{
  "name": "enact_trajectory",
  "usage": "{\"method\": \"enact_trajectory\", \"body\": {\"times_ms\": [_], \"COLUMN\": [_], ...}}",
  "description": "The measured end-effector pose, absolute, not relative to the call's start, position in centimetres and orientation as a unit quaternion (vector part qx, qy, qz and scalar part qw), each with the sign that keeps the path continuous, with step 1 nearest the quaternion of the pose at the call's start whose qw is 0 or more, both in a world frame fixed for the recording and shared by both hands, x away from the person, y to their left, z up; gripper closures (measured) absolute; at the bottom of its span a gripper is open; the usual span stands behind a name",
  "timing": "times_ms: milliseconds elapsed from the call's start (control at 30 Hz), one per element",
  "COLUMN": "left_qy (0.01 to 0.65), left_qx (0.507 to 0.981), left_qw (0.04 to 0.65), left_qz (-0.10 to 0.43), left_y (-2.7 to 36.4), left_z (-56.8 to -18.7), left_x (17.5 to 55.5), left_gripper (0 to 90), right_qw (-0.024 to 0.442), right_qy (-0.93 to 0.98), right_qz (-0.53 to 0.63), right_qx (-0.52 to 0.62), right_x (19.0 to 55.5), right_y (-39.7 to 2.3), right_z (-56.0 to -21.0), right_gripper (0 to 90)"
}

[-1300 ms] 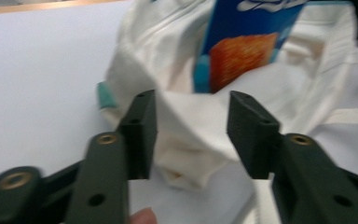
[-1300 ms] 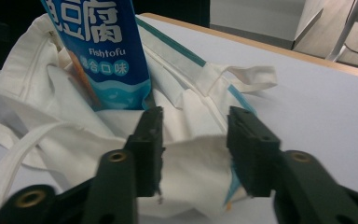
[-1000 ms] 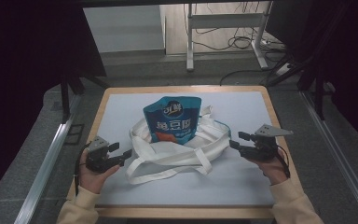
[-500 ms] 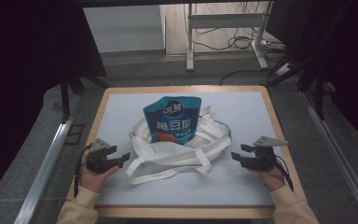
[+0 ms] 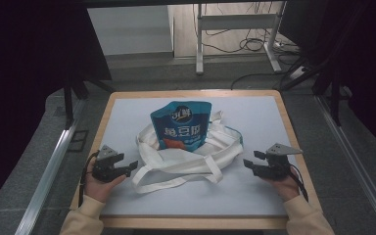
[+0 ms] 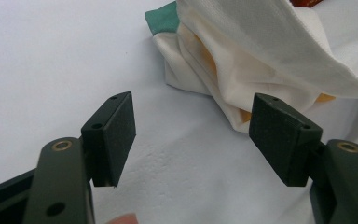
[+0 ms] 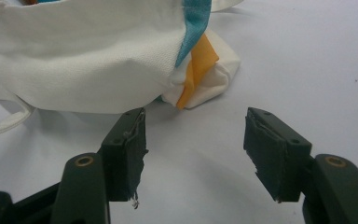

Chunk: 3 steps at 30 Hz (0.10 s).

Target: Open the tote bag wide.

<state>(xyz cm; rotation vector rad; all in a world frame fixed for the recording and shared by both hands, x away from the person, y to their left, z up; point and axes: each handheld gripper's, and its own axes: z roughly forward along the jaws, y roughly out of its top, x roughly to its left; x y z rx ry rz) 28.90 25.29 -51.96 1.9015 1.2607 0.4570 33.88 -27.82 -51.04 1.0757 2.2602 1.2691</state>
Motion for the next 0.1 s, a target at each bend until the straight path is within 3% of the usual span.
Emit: {"method": "enact_trajectory", "body": {"times_ms": [100], "left_qy": [0.497], "left_qx": [0.75], "left_qw": [0.396], "left_qz": [0.182], "left_y": [25.3], "left_z": [-51.94], "left_x": [28.88], "left_gripper": [31.5], "right_qw": [0.169], "right_qy": [0.794], "right_qz": [0.446], "right_qx": [0.378], "right_x": [33.87], "right_y": [-27.8], "right_z": [-50.98], "right_gripper": [37.8]}}
